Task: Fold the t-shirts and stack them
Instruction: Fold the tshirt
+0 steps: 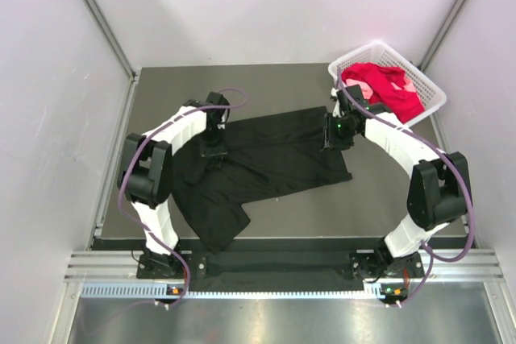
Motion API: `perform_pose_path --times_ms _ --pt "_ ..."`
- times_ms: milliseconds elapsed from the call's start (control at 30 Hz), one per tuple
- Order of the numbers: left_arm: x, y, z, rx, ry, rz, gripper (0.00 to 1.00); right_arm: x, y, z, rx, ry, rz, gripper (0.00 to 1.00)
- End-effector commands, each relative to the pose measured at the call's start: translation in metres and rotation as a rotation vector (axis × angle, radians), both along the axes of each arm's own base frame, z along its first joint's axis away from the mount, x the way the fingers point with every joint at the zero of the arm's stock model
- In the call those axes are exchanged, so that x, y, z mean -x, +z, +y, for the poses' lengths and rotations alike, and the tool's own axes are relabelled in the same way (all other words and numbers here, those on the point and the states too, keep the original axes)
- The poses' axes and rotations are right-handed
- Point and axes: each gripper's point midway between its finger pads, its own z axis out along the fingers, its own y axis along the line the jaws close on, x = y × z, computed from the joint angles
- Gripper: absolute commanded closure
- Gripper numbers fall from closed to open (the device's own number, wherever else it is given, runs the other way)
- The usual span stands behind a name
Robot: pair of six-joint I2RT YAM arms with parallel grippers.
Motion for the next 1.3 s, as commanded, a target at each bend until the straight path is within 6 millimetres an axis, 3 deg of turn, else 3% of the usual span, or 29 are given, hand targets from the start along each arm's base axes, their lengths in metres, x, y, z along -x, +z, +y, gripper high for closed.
perform_pose_path --times_ms 0,267,367,533,567,700,867,1267 --pt "0.004 0.022 -0.004 0.031 0.0 -0.032 0.87 -0.004 0.018 0.001 -0.028 0.001 -0.071 0.68" --pt "0.008 0.047 -0.021 0.153 -0.012 -0.077 0.76 0.0 0.021 0.001 -0.034 0.008 -0.08 0.68" --pt "0.01 0.061 -0.015 0.142 0.01 -0.118 0.72 0.003 0.021 -0.001 -0.031 0.012 -0.078 0.68" --pt "0.008 0.043 -0.02 0.158 0.003 -0.103 0.6 0.009 0.02 0.0 -0.041 0.021 -0.077 0.68" --pt "0.007 0.031 -0.021 0.15 0.004 -0.074 0.59 0.009 0.021 0.0 -0.041 0.02 -0.08 0.68" --pt "-0.002 0.012 -0.023 0.135 0.015 -0.044 0.59 0.012 0.024 -0.003 -0.039 0.014 -0.09 0.68" --pt "-0.01 -0.003 -0.004 0.009 0.032 -0.031 0.64 0.017 0.024 -0.006 -0.03 0.008 -0.098 0.68" --pt "-0.023 -0.016 -0.007 0.003 0.008 -0.035 0.67 0.011 0.023 -0.004 -0.035 0.005 -0.092 0.68"
